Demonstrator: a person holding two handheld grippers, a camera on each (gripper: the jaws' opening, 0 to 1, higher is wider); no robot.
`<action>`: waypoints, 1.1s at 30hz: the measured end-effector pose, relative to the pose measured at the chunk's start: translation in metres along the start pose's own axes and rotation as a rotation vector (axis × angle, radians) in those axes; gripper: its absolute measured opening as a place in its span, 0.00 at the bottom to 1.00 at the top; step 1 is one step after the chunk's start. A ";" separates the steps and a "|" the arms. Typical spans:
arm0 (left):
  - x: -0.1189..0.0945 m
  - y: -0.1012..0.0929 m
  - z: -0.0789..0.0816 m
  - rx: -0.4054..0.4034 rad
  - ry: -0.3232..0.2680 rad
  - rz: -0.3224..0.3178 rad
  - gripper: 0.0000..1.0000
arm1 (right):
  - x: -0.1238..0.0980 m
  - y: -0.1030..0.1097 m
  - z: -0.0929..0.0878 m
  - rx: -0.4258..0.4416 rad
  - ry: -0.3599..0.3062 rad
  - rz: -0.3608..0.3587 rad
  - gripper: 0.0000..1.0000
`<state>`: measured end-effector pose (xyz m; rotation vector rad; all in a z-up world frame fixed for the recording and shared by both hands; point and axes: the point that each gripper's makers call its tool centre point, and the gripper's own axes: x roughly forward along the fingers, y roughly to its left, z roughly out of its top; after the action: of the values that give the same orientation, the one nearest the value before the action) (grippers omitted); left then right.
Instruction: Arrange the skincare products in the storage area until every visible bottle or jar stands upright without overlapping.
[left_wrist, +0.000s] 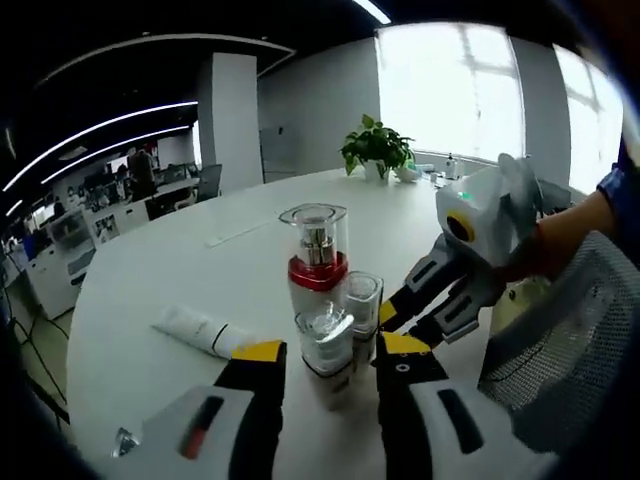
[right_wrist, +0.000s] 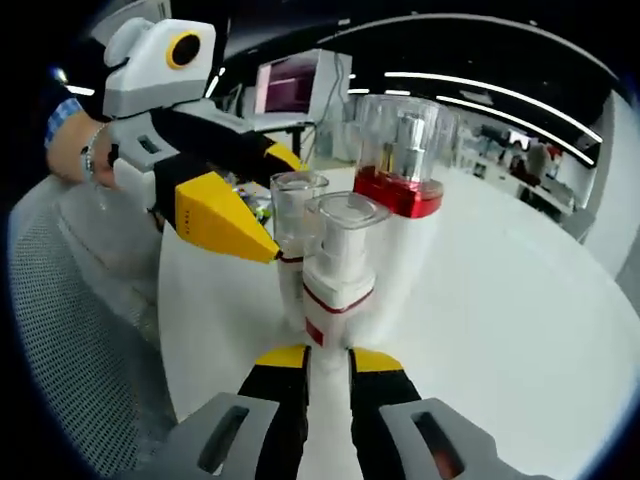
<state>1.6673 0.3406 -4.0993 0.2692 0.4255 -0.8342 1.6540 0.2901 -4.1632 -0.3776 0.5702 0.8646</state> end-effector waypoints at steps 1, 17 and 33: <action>-0.001 0.002 -0.004 0.013 0.016 0.002 0.33 | 0.000 0.001 0.000 -0.005 0.003 0.002 0.09; 0.001 0.010 -0.025 -0.001 0.128 -0.020 0.27 | -0.011 -0.012 -0.011 0.027 0.014 -0.037 0.10; -0.042 0.088 0.007 -0.294 0.032 0.201 0.31 | -0.055 -0.132 0.119 0.281 -0.257 -0.139 0.20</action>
<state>1.7111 0.4221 -4.0682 0.0511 0.5354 -0.5627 1.7681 0.2405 -4.0247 -0.0477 0.4136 0.6745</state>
